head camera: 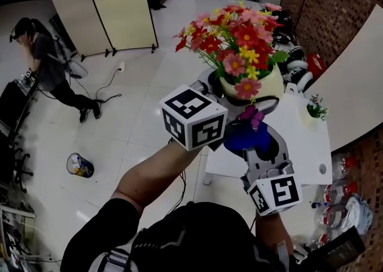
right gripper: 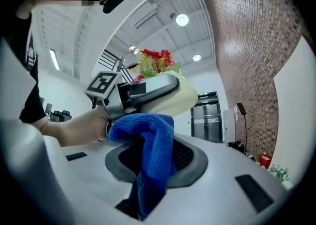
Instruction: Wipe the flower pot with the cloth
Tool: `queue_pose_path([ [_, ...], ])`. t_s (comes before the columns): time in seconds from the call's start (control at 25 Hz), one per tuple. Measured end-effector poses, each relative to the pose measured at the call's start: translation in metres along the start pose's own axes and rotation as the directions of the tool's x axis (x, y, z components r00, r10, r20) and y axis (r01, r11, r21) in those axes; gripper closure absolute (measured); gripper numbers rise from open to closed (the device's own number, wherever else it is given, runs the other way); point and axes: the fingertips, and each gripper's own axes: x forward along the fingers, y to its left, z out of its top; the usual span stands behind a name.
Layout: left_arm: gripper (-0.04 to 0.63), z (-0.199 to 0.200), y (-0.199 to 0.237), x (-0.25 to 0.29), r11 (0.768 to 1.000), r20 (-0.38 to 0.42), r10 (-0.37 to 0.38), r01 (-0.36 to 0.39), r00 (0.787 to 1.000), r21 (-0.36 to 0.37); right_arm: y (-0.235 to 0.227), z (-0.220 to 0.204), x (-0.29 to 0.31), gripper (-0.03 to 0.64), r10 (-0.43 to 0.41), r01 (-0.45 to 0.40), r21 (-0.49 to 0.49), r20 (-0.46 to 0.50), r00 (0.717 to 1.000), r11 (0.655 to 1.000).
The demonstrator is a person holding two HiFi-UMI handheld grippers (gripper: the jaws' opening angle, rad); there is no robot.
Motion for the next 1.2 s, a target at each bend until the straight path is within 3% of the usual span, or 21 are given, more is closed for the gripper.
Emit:
queue_pose_path([
  [0.2,0.008,-0.02,-0.021,0.02,1.0,-0.02,-0.021,0.022,1.0,0.014,-0.017,-0.002,-0.005,0.528,-0.004,0.004,-0.036,0.007,1.0,0.999],
  [0.48,0.008,-0.012,-0.036,0.009,0.999,-0.002,-0.048,0.048,0.999,0.003,-0.018,0.004,0.013,0.528,-0.001,0.001,-0.056,0.002,1.0,0.998],
  [0.72,0.008,-0.003,-0.043,0.006,0.997,0.001,-0.07,0.07,0.998,0.023,-0.028,-0.005,0.049,0.528,0.001,-0.001,-0.018,-0.034,0.999,1.0],
  [0.84,0.008,-0.004,-0.044,0.007,0.997,0.002,-0.076,0.076,0.997,-0.009,-0.036,-0.008,0.056,0.528,-0.001,0.0,-0.01,-0.033,0.999,1.0],
  [1.2,0.008,-0.016,-0.009,-0.023,0.998,-0.003,-0.016,0.016,1.0,0.059,-0.063,-0.017,0.022,0.528,-0.055,0.055,-0.006,-0.03,0.998,0.998],
])
